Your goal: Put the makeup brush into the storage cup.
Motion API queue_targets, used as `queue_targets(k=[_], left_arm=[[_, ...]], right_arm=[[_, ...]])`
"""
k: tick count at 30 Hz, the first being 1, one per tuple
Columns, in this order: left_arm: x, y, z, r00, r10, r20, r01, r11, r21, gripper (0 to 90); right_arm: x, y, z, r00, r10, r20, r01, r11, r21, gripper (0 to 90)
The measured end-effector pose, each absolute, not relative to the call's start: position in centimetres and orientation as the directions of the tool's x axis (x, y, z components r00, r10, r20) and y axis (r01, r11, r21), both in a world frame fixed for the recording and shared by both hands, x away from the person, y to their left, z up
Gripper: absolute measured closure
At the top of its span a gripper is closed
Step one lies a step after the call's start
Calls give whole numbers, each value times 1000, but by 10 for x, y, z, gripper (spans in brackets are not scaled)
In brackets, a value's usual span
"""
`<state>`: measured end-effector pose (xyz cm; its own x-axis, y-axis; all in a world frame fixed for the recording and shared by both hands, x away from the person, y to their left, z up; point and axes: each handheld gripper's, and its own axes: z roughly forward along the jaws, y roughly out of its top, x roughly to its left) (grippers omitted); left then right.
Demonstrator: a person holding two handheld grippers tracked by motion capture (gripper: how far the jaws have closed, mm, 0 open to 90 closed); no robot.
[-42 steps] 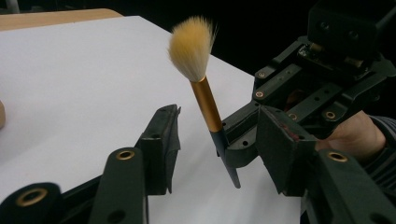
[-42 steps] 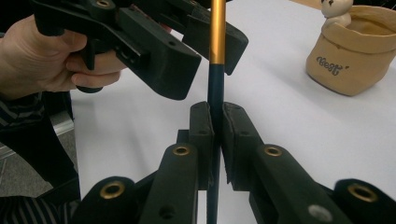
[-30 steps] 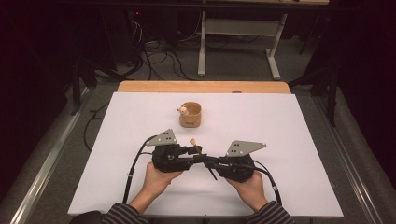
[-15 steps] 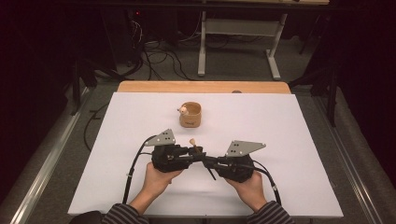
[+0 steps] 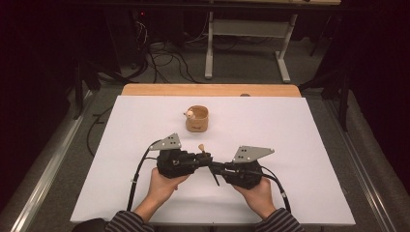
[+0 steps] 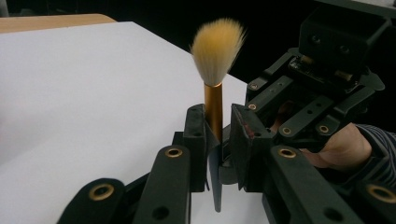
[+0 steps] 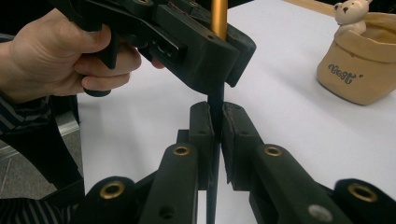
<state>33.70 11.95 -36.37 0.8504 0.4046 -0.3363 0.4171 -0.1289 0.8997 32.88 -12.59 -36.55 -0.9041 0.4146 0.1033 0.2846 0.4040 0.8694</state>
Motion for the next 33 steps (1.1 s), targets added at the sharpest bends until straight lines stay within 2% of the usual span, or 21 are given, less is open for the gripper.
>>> queue_targets(k=[6,26,33], left_arm=[[337,120,-363,853,400,-335,414,-129,901,825],[337,123,-363,856,402,-327,406,-129,905,837],[337,127,-361,851,411,-327,406,-120,906,837]], right_arm=[[328,-125,-365,-906,412,97,278,406,871,854],[328,-124,-365,-905,413,105,282,394,875,843],[327,-124,-365,-899,428,94,281,399,873,751]])
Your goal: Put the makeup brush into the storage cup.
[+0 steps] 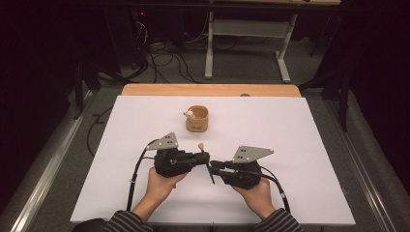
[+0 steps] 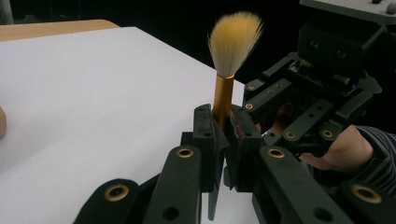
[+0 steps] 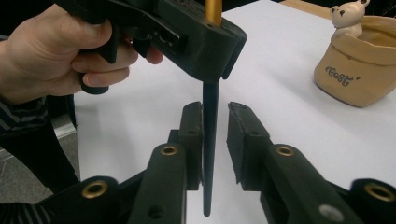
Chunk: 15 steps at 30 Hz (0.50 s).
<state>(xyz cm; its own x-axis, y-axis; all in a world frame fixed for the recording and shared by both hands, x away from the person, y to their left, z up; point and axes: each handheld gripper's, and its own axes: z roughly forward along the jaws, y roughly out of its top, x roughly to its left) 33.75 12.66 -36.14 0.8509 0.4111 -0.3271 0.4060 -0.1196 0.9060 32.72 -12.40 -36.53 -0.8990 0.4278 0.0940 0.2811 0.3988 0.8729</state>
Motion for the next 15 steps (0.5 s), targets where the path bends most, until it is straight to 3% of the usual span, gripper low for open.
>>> queue_targets(k=[9,15], left_arm=[[338,130,-360,848,417,-326,405,-115,907,836],[339,132,-360,846,423,-325,406,-116,906,836]], right_arm=[[325,-131,-367,-857,505,97,307,350,885,432],[324,-143,-366,-835,547,53,283,347,894,372]])
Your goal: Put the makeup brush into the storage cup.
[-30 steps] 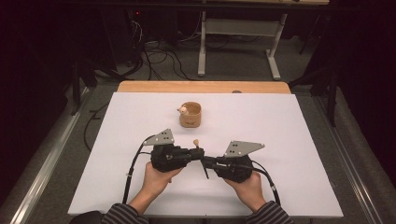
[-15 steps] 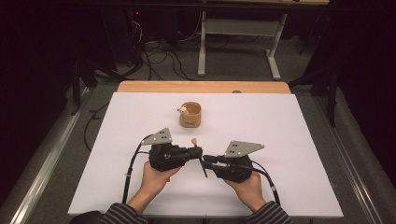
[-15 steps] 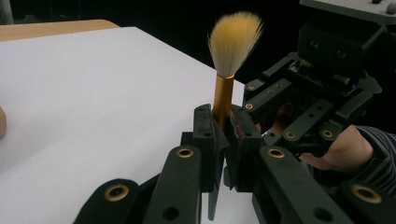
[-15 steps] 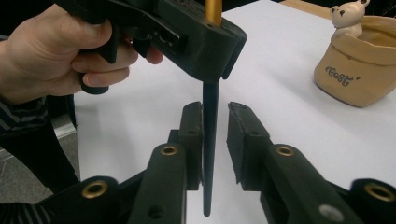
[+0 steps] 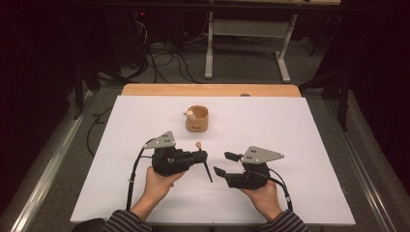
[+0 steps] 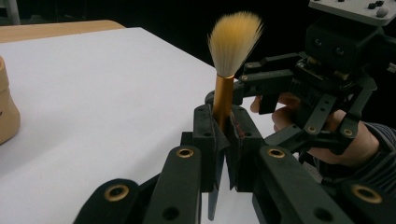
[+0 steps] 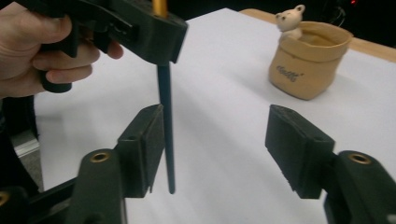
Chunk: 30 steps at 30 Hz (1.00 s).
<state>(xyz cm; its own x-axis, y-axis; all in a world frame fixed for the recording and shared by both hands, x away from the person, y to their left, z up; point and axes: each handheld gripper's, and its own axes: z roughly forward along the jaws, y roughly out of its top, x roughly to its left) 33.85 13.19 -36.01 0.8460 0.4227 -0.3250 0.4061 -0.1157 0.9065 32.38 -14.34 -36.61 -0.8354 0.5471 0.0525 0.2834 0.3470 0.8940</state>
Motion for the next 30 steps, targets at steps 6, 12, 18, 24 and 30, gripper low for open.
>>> queue_targets(k=[6,12,18,24,30], left_arm=[[338,133,-359,848,424,-319,402,-120,908,836],[338,134,-359,848,422,-319,401,-119,908,836],[338,134,-358,850,420,-318,398,-115,910,836],[337,136,-356,848,424,-317,396,-111,911,836],[337,137,-355,850,424,-312,392,-113,913,836]], right_arm=[[325,-158,-364,-816,576,46,289,337,896,347],[325,-169,-362,-798,602,31,282,327,902,339],[323,-177,-360,-795,607,13,271,335,903,335],[323,-195,-359,-773,635,7,273,322,906,332],[321,-220,-359,-739,673,19,279,280,919,333]])
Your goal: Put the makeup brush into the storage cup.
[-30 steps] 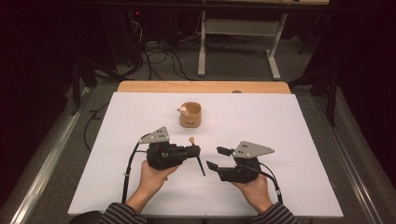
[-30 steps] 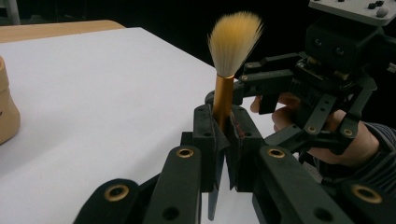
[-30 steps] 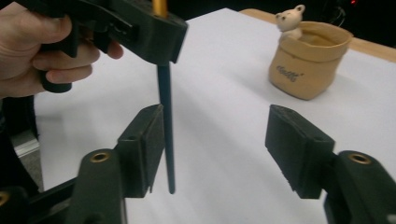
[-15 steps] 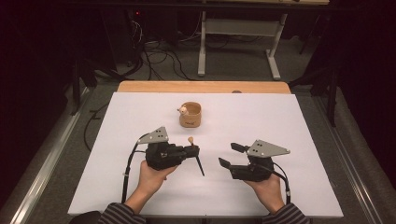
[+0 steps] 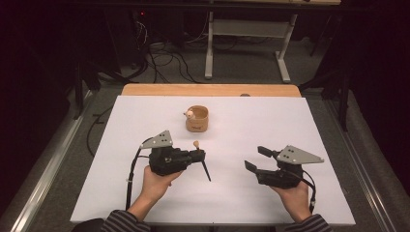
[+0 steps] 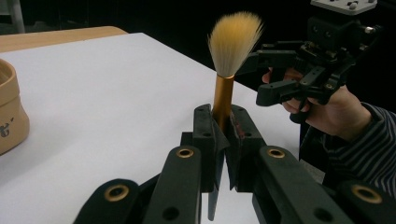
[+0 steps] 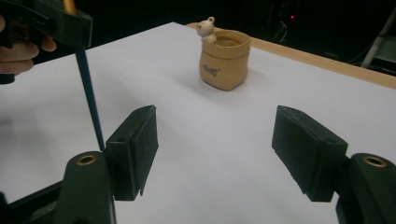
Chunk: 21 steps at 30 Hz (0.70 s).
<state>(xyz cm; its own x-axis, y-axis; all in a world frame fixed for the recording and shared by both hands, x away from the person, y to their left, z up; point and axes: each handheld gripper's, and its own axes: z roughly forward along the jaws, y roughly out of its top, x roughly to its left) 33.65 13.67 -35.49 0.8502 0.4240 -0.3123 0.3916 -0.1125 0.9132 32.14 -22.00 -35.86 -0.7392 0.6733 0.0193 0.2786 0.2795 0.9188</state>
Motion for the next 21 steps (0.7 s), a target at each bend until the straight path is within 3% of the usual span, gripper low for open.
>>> queue_targets(k=[12,21], left_arm=[[335,141,-350,847,439,-298,380,-111,918,836],[334,153,-345,837,464,-289,369,-89,925,836]], right_arm=[[324,-272,-381,-650,755,85,328,178,928,340],[321,-279,-400,-653,750,110,344,163,925,332]])
